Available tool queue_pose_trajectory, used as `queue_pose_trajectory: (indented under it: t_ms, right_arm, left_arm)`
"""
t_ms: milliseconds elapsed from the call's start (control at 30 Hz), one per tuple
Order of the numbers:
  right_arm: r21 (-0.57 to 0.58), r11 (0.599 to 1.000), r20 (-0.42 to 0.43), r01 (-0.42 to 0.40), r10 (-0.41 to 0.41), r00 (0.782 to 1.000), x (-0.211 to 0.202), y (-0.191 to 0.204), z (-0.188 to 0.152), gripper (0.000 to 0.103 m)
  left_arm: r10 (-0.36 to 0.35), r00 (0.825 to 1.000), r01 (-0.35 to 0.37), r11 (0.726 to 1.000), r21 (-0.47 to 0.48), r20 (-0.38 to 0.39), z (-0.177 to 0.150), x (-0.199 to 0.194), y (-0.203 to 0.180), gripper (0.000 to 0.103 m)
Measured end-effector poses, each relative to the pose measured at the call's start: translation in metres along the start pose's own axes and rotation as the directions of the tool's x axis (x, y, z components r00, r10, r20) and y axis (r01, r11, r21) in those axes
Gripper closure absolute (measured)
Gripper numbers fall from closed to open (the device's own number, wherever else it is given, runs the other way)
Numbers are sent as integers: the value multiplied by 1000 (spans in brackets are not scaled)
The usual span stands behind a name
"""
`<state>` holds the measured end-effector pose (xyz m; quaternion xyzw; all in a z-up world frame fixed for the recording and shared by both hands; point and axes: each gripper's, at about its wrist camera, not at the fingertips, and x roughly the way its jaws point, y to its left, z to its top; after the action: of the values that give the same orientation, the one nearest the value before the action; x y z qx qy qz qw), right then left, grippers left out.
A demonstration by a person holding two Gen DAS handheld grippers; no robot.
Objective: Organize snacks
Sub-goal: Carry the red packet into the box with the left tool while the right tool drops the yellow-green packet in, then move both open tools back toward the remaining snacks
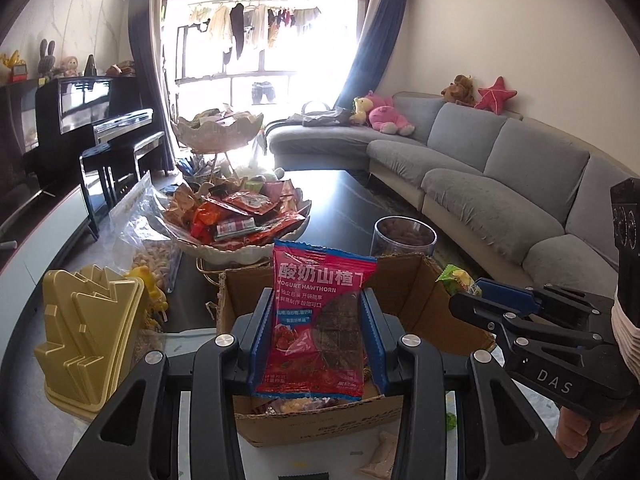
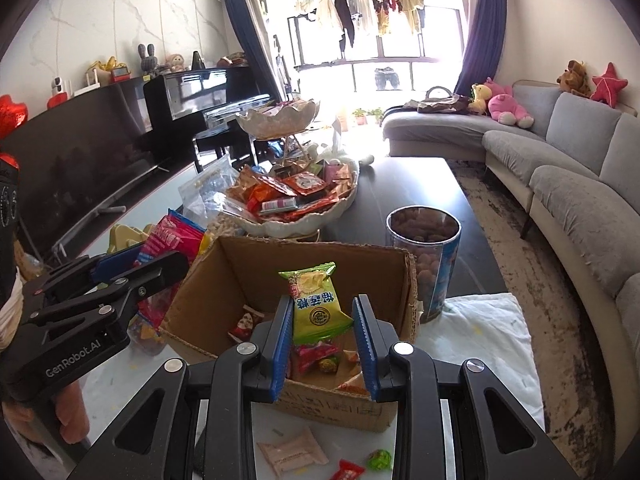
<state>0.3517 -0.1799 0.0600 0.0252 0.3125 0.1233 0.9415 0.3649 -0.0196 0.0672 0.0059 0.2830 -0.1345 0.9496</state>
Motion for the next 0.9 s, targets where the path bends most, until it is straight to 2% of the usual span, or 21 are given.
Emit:
queue_pose_trajectory:
  t_ms: [67,133,200,233,300,500,900]
  right_arm:
    - [3,1000,-3,3,-3,1000,6,-1,1,72]
    - [12,1000,2,7,-7,1000,10,-5,2,70]
    - [31,999,0,15,-15,1000,13,-9,2,50]
    - [45,999,3,13,-14,1000,13,-12,1,49]
    - [47,999,-3,13,-13,1000,13,-13,-1,49]
    - [52,999,-5,15,-15,1000,-1,-12,-13,49]
    - [55,997,47,56,-58,997,-43,-6,-30,49]
  left_arm:
    - [8,1000,-8,1000,10,-6,1,7,0,60]
    - [34,999,-34,999,26,-6,1,11,-1,50]
    - [42,999,-42,998,43,-2,-1,12,-3,44]
    - [42,999,-42,998,48,0,-2,10,-4,43]
    - [37,999,-37,998,56,2,-4,7,-6,40]
    - [17,1000,-19,997,69,23,-8,-11,-15,38]
    - [-24,998,15,991,130,67,-20,-49,-35,34]
